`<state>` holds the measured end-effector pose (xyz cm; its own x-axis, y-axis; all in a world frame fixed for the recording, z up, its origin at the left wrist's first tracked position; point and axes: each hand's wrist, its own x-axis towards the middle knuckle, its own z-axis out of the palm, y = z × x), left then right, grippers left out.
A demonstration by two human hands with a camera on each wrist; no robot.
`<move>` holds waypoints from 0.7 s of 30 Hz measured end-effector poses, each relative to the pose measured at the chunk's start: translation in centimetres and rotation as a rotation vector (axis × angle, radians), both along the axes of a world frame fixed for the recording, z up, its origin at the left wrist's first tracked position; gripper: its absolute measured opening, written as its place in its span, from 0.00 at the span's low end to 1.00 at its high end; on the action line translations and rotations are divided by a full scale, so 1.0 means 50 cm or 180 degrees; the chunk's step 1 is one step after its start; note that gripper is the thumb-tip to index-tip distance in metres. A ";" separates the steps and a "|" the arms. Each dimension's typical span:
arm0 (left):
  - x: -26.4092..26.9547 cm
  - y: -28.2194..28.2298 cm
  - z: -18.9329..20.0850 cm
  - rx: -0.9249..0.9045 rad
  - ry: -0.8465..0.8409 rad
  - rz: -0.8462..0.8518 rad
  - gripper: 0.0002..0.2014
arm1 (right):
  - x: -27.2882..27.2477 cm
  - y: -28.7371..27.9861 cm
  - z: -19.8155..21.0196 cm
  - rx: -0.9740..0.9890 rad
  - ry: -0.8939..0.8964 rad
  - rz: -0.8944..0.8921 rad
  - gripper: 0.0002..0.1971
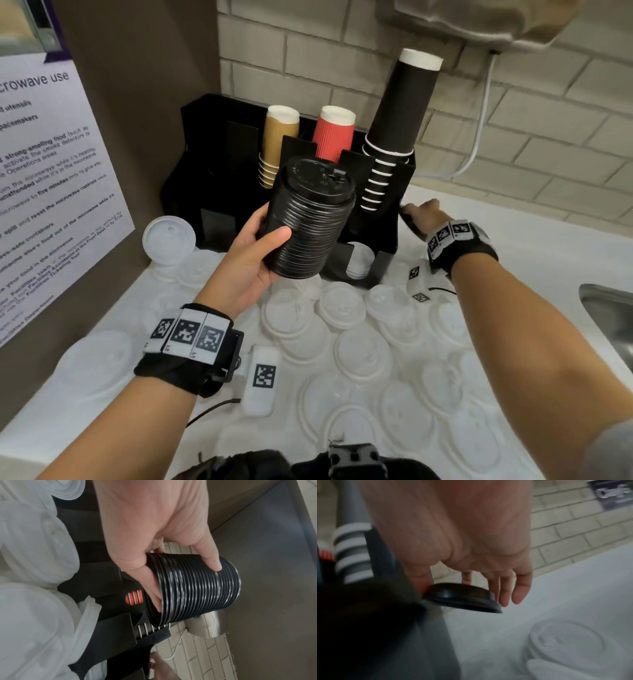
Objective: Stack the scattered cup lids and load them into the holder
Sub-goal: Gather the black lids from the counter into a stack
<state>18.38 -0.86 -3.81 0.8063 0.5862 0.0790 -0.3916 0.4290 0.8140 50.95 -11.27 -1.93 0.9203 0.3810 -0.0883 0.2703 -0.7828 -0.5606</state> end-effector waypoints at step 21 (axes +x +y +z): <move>-0.022 -0.070 -0.054 0.0060 0.0272 -0.0486 0.33 | -0.453 -0.127 0.131 0.2460 -0.0193 0.1811 0.14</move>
<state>17.27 -4.34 -6.52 0.8901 0.4555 0.0162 -0.2522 0.4626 0.8500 28.31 -17.63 4.65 0.5743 0.7049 0.4163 0.5412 0.0546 -0.8391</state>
